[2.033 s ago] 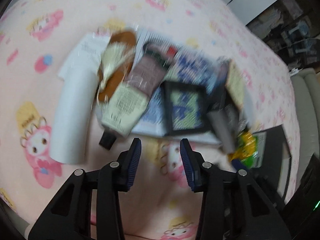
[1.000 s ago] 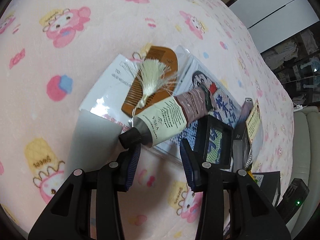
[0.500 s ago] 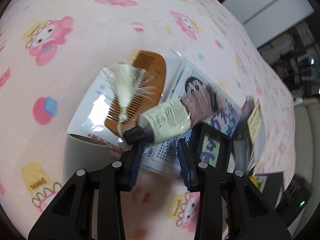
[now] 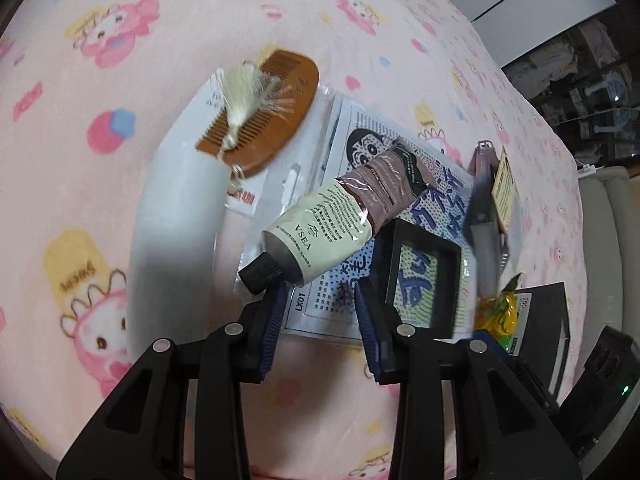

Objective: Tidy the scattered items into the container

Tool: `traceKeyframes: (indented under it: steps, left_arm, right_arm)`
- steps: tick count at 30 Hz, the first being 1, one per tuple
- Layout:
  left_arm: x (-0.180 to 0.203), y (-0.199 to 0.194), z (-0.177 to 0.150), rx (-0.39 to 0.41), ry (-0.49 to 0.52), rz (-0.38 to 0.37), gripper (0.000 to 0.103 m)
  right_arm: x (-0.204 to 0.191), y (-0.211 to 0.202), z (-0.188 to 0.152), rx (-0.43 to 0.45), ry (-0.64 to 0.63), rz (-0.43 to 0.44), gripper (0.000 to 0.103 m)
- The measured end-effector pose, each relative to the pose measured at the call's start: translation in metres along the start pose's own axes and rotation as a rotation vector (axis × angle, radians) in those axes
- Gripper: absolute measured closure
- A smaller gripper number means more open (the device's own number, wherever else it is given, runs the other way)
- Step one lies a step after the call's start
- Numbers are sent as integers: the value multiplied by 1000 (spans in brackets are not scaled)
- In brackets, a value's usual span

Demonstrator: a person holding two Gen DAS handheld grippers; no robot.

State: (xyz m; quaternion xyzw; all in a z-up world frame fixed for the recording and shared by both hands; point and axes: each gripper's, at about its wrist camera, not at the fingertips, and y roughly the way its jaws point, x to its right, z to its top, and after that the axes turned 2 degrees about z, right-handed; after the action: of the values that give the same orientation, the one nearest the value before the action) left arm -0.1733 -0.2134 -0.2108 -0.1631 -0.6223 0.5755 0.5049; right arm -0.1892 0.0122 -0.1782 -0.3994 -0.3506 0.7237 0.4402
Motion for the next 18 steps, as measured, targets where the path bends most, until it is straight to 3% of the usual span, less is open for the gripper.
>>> traceKeyframes:
  steps: [7,14,18]
  left_arm:
    - [-7,8,4,-2,-16,17,68]
    - [-8,-3,2,24,-3,-26,68]
    - [-7,-17,3,72,8,-60,67]
  right_arm:
    - [1,25,10,-16,-4,-57,58]
    - [-3,34,16,-11,-2,-53,58]
    - [0,31,22,-10,30,2,58]
